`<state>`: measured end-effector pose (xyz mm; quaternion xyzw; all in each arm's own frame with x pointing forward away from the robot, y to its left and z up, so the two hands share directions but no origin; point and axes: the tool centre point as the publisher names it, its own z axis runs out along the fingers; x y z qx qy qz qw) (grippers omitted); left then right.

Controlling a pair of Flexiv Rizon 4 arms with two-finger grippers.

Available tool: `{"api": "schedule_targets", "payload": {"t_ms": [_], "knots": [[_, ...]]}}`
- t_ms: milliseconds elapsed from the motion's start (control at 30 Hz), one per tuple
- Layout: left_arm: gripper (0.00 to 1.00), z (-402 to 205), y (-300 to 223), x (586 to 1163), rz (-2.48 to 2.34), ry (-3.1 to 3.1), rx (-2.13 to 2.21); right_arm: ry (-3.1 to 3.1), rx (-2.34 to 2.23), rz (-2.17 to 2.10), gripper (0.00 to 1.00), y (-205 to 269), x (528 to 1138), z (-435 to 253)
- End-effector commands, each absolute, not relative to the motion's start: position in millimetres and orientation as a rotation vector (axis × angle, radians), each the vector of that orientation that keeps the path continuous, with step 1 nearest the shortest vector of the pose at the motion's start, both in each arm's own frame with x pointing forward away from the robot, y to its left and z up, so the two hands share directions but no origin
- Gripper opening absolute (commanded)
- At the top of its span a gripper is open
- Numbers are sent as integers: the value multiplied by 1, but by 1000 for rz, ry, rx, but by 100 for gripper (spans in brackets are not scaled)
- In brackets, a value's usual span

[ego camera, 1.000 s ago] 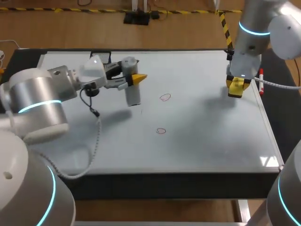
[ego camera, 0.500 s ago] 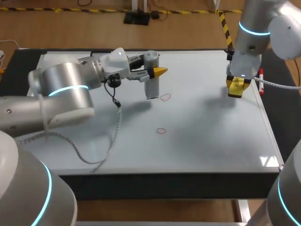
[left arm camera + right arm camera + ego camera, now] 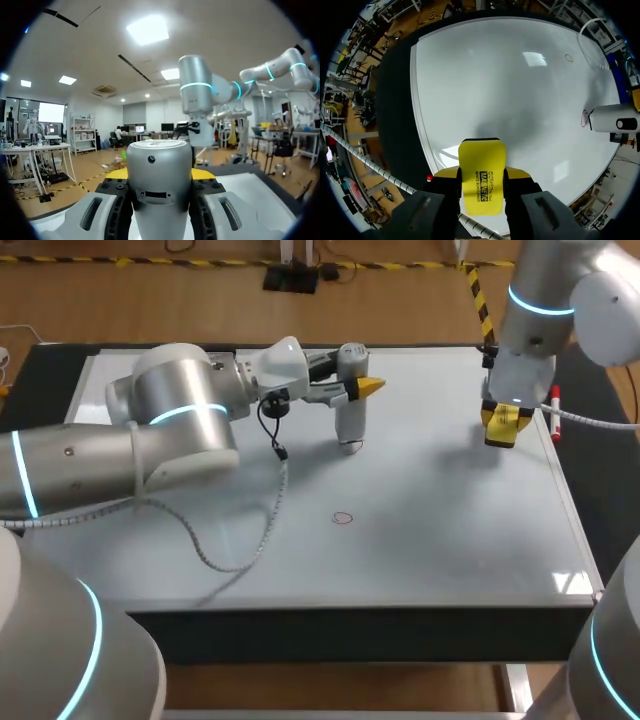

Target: Pick up the inspection probe, press it on each red-marked spot on the whiteboard one by one, put down the probe, pick up the eraser, and wipe off all the red marks.

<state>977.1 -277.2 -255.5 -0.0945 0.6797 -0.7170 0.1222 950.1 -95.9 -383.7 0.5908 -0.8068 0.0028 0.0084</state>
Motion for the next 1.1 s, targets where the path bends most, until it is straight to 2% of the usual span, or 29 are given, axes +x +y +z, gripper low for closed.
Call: {"api": "schedule_targets", "payload": {"t_ms": [33,1100], "knots": [[0,-260,-287,985,-2090,1982,-282,-2518,1847,13,0,-96,951,-384],[0,-277,-277,970,-2083,1970,-269,-2518,1847,13,0,-96,951,-384]]}}
